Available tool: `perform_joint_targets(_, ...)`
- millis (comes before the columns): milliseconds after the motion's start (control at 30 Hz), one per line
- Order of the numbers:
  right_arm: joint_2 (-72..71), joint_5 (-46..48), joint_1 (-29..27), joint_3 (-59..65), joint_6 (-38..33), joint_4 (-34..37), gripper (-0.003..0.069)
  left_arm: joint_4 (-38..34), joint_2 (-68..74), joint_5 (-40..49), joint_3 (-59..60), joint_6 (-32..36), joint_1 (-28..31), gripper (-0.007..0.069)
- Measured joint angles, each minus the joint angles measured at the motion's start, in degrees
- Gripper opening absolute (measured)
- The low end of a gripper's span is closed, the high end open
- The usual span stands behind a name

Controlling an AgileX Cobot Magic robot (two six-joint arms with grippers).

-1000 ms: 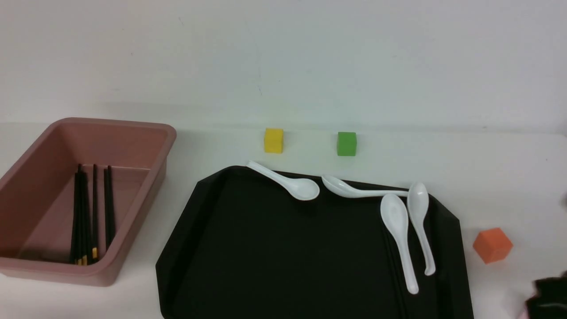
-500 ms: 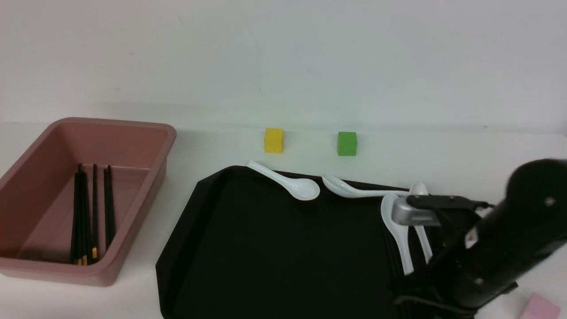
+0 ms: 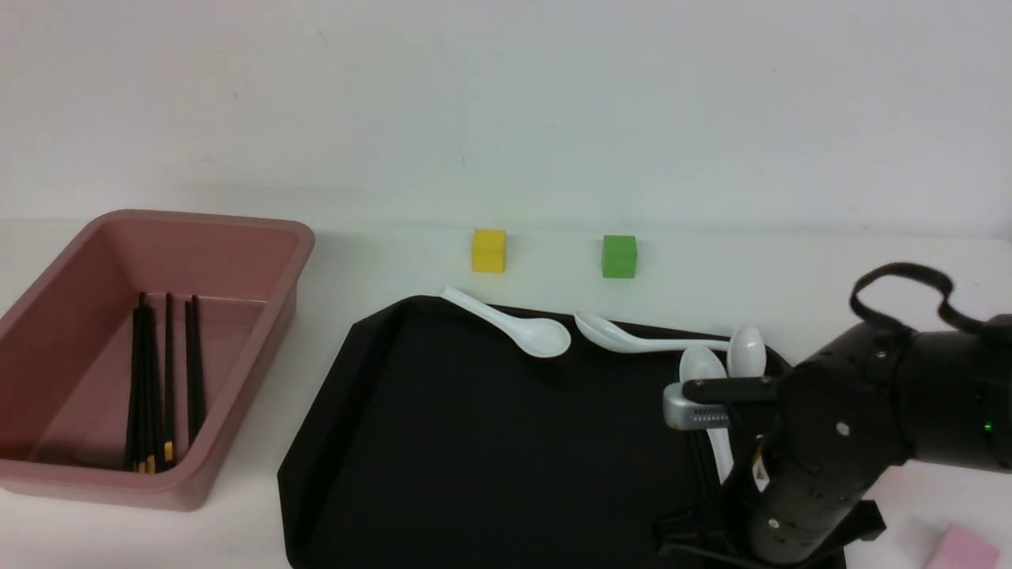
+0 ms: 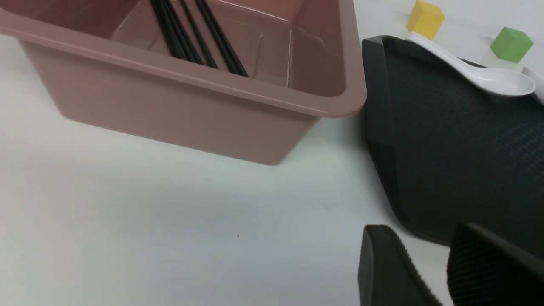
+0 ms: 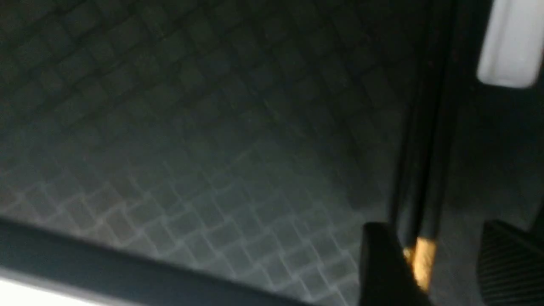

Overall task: On white tablecloth take chopsticks from black tray and put them in box.
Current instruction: 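Move the gripper over the chopsticks on the black tray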

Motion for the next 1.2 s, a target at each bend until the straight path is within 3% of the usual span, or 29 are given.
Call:
perform_joint_targets(267,3.13,-1.17,0.0,-0.38,0.04,0.42,0.0387,0.0,0.0,0.0,0.0,0.0,0.0,0.0238)
perform_joint_targets(367,3.27,-0.89,0.0,-0.52,0.04,0.22,0.0347,0.0,0.0,0.0,0.0,0.0,0.0,0.0238)
perform_joint_targets(567,3.27,-0.96,-0.05,-0.59,-0.2,-0.02,0.0144,0.0,0.0,0.0,0.0,0.0,0.0,0.0238)
perform_joint_targets(900,-3.1,2.01,-0.05,-0.34,-1.99,3.62,0.0141,0.0,0.0,0.0,0.0,0.0,0.0,0.0238)
perform_joint_targets(1033,-10.26,6.75,-0.05,-0.28,-6.87,8.93,0.0141,0.0,0.0,0.0,0.0,0.0,0.0,0.0238)
perform_joint_targets(1200,-18.96,6.74,-0.05,-0.94,-19.03,23.07,0.0141,0.0,0.0,0.0,0.0,0.0,0.0,0.0238)
